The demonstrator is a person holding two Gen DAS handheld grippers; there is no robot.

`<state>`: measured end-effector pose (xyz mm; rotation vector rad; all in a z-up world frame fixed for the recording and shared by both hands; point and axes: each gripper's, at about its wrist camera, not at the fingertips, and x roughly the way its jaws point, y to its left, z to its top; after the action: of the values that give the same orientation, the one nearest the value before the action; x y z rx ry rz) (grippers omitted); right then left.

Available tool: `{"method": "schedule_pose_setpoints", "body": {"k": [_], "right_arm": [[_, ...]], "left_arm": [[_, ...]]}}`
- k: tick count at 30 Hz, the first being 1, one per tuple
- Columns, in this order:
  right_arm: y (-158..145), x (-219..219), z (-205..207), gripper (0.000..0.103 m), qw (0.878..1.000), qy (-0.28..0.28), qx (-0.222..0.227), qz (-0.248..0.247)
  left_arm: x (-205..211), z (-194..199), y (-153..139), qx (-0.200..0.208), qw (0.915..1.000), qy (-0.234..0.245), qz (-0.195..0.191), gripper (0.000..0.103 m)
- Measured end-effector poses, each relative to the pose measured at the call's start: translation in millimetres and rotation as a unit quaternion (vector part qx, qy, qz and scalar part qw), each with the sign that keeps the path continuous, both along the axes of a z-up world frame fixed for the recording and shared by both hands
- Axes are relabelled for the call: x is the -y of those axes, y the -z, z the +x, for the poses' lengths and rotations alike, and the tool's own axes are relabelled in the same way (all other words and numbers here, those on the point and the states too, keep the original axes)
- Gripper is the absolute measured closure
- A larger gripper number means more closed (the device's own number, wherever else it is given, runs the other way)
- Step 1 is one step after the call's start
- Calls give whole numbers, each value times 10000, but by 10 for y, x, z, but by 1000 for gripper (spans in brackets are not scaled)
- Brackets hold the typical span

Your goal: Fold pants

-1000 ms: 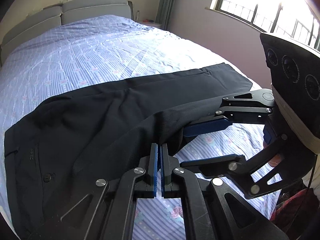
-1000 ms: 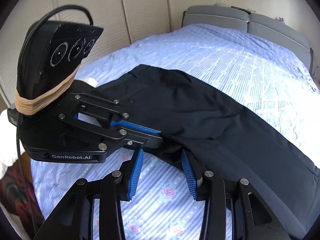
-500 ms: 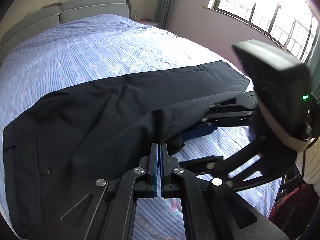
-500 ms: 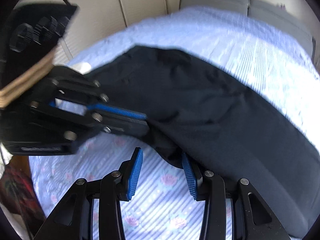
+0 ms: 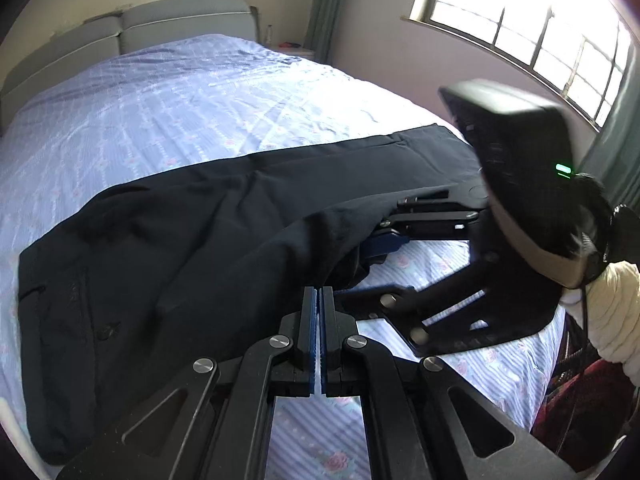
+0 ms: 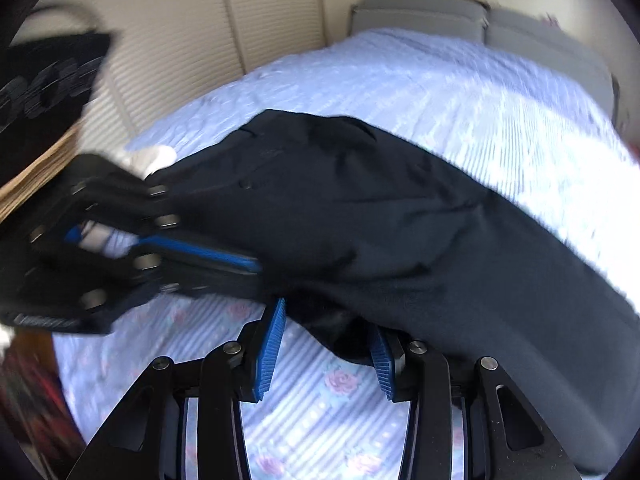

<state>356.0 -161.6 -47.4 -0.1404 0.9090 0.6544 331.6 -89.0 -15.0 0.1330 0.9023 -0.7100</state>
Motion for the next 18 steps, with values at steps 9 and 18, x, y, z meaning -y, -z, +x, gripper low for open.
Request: {"method": "schedule_pose_setpoints", "body": {"k": [9, 18], "right_arm": [[169, 22, -552, 86, 9948, 393, -827, 445], [605, -225, -714, 86, 9823, 1330, -1278, -315]], "left_arm": [[-958, -454, -110, 129, 9851, -1716, -61, 44], [-1840, -818, 386, -391, 9415, -3344, 113, 33]]}}
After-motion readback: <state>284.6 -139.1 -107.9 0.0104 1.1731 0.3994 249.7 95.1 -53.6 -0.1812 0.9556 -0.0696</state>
